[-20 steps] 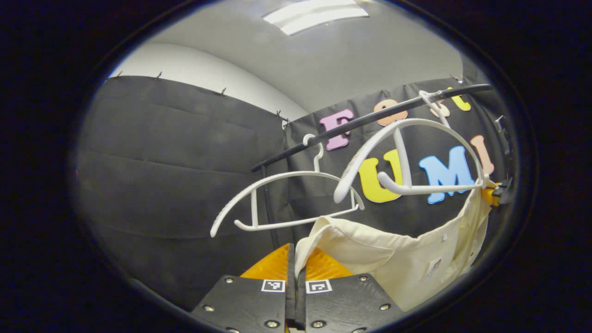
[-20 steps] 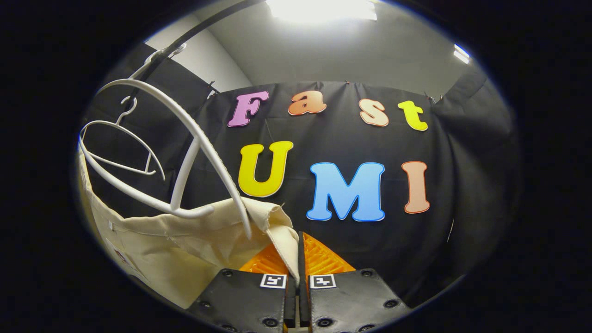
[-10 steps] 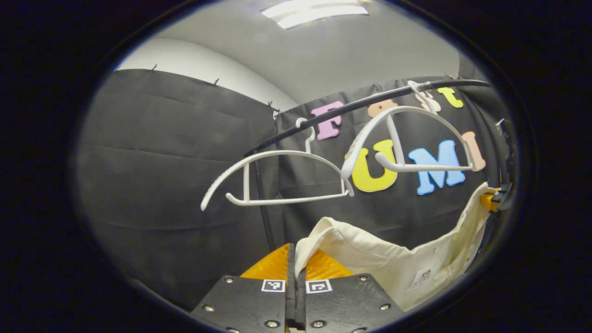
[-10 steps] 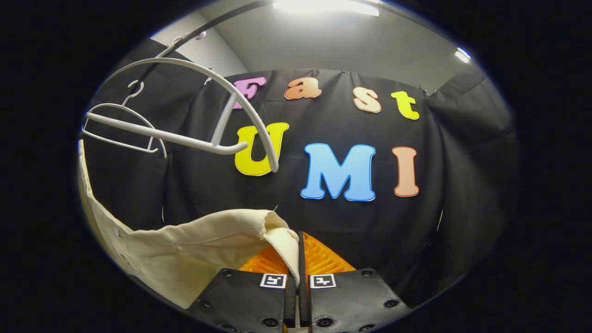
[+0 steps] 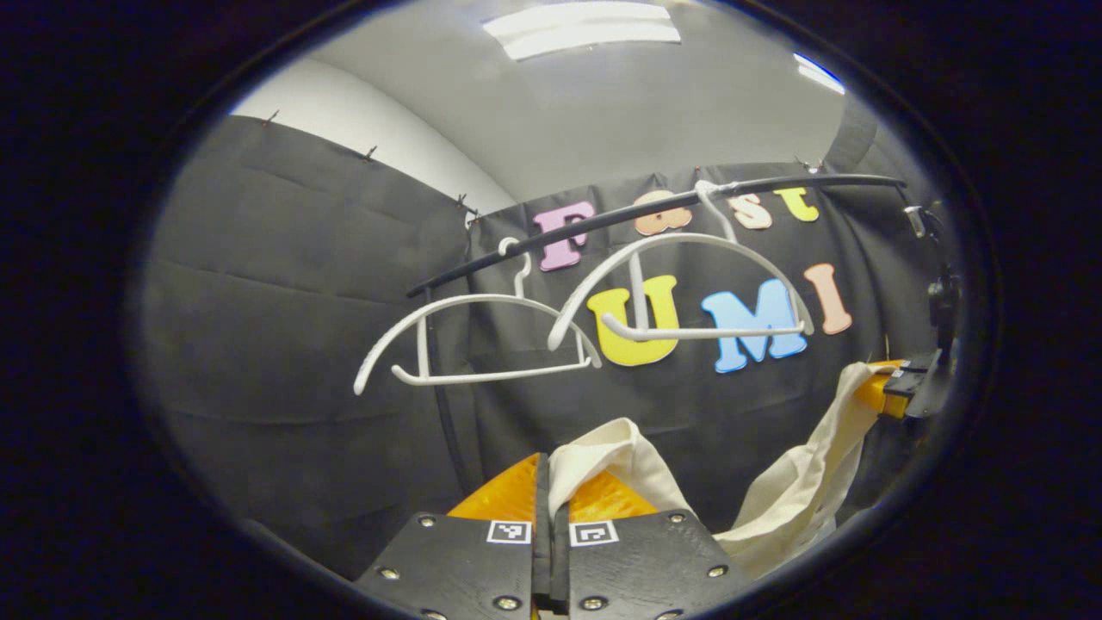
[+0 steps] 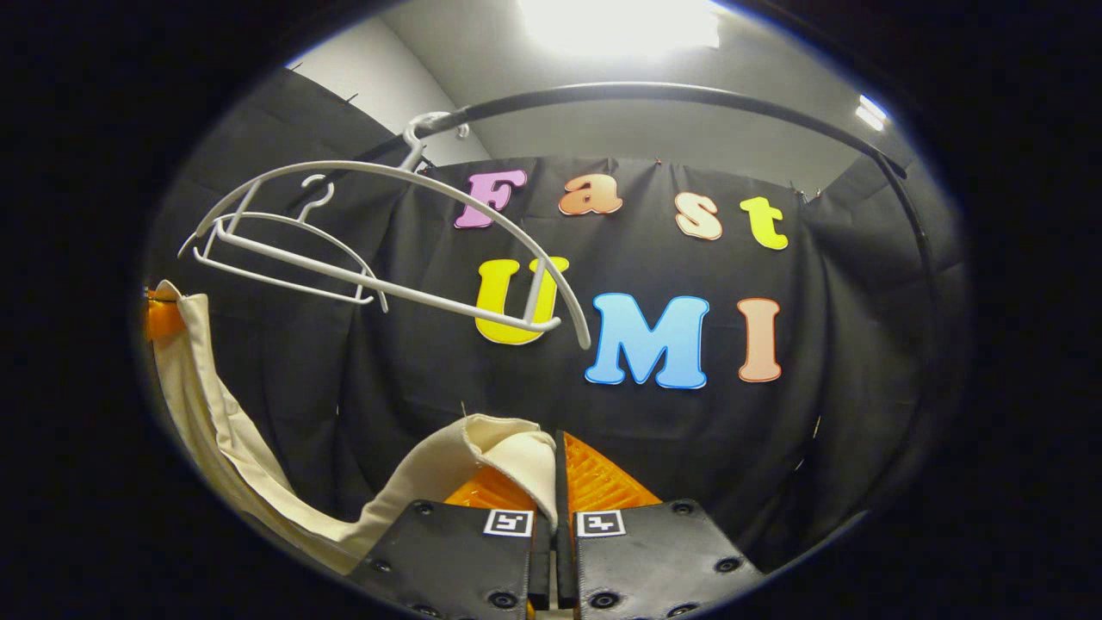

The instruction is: Grasp the clothes on the hanger with both hands and then place them into the laundry hamper below.

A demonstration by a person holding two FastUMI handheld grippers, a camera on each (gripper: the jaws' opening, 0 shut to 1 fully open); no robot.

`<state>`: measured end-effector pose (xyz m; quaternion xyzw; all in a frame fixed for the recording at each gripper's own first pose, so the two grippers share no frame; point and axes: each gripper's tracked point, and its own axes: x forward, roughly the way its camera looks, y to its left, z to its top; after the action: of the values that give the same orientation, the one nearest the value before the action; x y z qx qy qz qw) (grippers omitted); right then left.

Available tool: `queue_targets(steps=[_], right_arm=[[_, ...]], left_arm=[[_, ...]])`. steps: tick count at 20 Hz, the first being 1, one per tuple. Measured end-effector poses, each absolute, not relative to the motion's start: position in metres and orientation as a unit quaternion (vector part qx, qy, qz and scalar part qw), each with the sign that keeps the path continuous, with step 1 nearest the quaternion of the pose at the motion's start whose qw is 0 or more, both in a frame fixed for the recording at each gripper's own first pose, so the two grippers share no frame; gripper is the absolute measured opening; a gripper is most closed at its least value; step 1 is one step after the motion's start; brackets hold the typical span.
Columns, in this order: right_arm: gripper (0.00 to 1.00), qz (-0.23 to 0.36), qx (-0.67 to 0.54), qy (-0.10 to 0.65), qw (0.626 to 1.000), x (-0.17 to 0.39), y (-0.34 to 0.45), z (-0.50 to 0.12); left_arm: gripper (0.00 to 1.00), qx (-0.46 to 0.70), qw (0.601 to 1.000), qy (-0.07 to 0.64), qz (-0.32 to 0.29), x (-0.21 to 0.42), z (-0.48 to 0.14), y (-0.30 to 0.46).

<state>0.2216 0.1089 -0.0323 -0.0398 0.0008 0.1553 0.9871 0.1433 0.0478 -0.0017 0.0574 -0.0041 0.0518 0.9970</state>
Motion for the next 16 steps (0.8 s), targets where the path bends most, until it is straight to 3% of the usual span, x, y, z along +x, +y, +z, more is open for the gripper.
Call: queue_targets(steps=[2,5,11,12,16], right_arm=[[0.01,0.170,-0.035,-0.004,0.985,0.201,0.118,-0.022],[0.07,0.191,-0.023,-0.003,0.981,0.178,0.139,-0.015],[0.05,0.234,0.010,0.003,0.972,0.141,0.168,-0.013],[0.01,0.242,0.017,0.001,0.970,0.132,0.171,-0.015],[0.04,0.251,0.048,0.033,0.966,0.112,0.172,-0.059]], left_arm=[[0.01,0.051,0.998,-0.014,0.029,0.135,0.005,0.033],[0.01,0.030,0.999,-0.025,-0.002,0.131,0.012,0.007],[0.00,-0.019,0.998,-0.031,-0.044,0.120,0.015,-0.025],[0.00,-0.029,0.998,-0.032,-0.048,0.118,0.013,-0.028],[0.01,-0.058,0.996,-0.003,-0.066,0.123,-0.025,-0.044]])
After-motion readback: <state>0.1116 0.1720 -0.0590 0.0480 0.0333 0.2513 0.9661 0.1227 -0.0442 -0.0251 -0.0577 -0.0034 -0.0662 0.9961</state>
